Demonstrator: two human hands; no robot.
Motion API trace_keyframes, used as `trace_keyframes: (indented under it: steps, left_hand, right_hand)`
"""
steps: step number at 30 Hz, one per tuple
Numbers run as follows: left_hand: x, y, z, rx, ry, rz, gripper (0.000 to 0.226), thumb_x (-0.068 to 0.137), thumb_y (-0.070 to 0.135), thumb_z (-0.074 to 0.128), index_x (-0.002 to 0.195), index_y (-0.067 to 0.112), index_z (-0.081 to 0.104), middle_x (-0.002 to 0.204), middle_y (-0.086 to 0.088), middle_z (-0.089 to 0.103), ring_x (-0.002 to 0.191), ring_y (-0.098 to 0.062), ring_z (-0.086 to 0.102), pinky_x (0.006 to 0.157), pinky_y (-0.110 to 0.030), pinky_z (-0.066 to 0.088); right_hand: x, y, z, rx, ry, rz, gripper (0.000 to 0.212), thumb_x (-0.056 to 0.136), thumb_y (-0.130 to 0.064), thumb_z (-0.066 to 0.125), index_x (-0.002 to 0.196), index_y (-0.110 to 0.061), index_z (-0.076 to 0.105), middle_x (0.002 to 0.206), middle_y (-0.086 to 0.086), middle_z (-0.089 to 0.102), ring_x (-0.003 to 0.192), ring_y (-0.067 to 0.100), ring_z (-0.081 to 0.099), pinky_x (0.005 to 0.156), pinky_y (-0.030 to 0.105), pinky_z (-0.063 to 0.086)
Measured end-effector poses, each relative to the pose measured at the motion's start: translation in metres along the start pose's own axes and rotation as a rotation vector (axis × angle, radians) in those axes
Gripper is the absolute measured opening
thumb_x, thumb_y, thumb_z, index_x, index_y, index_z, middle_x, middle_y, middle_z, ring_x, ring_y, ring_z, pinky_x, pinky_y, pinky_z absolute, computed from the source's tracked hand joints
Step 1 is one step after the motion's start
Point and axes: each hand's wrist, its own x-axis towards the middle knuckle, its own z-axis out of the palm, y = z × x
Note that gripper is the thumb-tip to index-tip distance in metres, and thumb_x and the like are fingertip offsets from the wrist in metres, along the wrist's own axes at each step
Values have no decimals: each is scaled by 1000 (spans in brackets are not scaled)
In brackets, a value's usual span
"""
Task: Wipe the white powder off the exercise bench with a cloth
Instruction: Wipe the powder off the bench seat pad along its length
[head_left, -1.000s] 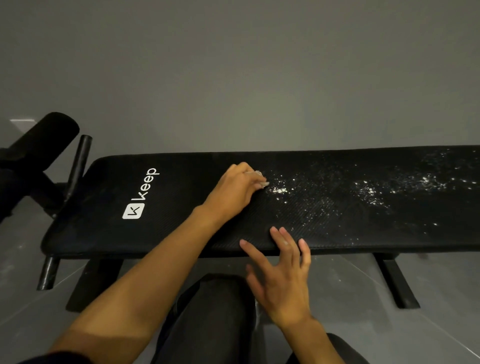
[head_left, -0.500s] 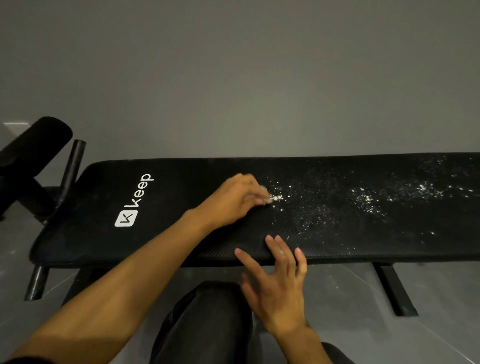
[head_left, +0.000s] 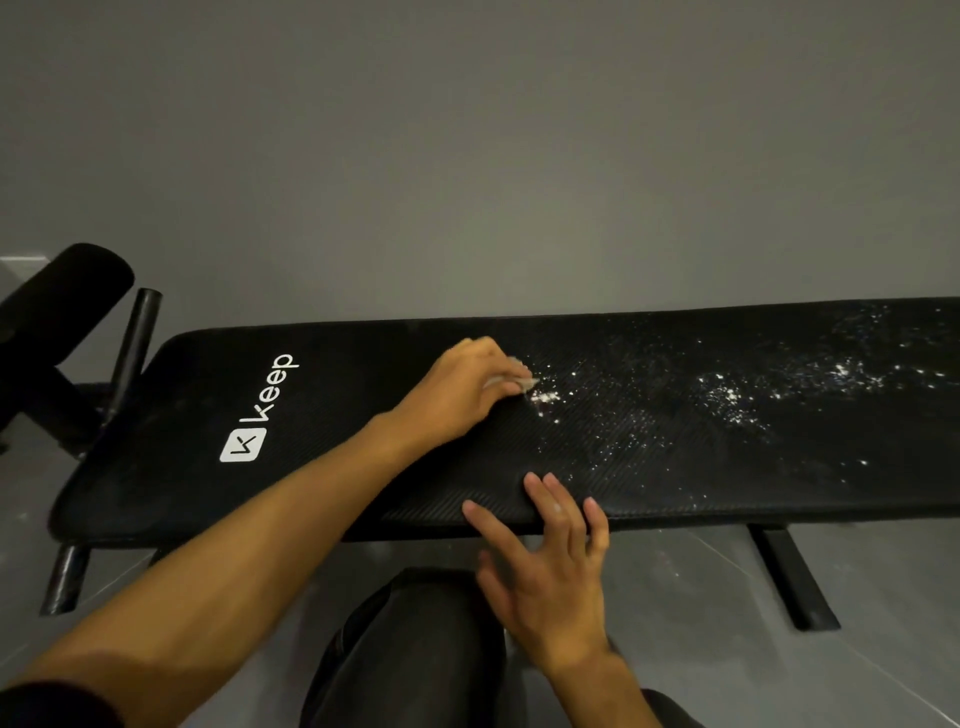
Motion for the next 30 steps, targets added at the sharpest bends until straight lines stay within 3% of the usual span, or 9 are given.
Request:
trace_keyframes:
  steps: [6, 11, 14, 19, 21, 26, 30]
  left_hand:
    - [46, -23, -2, -12, 114, -190, 25, 99, 24, 63, 122, 19, 73, 120, -4, 66, 115, -21, 56, 106, -36, 43]
    - [18, -11, 3, -27, -2, -8, 23, 97, 27, 66, 119, 27, 74, 120, 8, 65, 115, -7, 55, 104, -11, 29]
    - [16, -13, 0, -3, -36, 48, 27, 97, 26, 65, 123, 27, 71, 122, 9, 64, 114, -8, 53, 104, -23, 38]
    - [53, -16, 6, -7, 77, -189, 27, 99, 22, 63, 124, 21, 71, 122, -5, 64, 119, -24, 55, 108, -44, 42]
    - [51, -8, 8, -7, 51, -173, 26, 98, 23, 64, 123, 22, 72, 121, -3, 64, 118, -21, 55, 108, -41, 42]
    - [-4, 11, 1, -43, -142, 95, 26, 97, 30, 63, 122, 32, 71, 117, 11, 61, 106, -6, 52, 97, -19, 40]
    - [3, 0, 0, 3, -31, 4, 29, 97, 25, 64, 125, 27, 70, 119, 6, 63, 105, -11, 52, 97, -28, 45]
  right_hand:
    - [0, -2, 0, 12, 15, 7, 62, 75, -42, 65, 134, -52, 51, 144, 10, 43, 138, 28, 41, 118, 51, 19]
    - [-1, -3, 1, 10, 27, 9, 59, 76, -42, 67, 133, -52, 55, 144, 10, 43, 139, 28, 41, 119, 50, 18]
    - [0, -1, 3, -3, 37, 13, 59, 78, -42, 64, 135, -52, 52, 144, 10, 43, 139, 28, 40, 118, 51, 18]
    - [0, -2, 3, 0, 51, 17, 60, 77, -42, 64, 134, -52, 49, 143, 10, 42, 139, 28, 41, 118, 51, 18]
    - [1, -1, 4, 5, 58, 16, 60, 77, -42, 65, 134, -52, 49, 143, 9, 42, 139, 28, 42, 119, 50, 17]
    - [1, -1, 4, 5, 60, 7, 58, 79, -43, 64, 135, -51, 49, 143, 10, 42, 138, 29, 41, 117, 52, 20]
    - [1, -1, 5, 13, 83, 3, 56, 81, -43, 64, 135, -51, 50, 143, 9, 42, 138, 29, 42, 117, 51, 19]
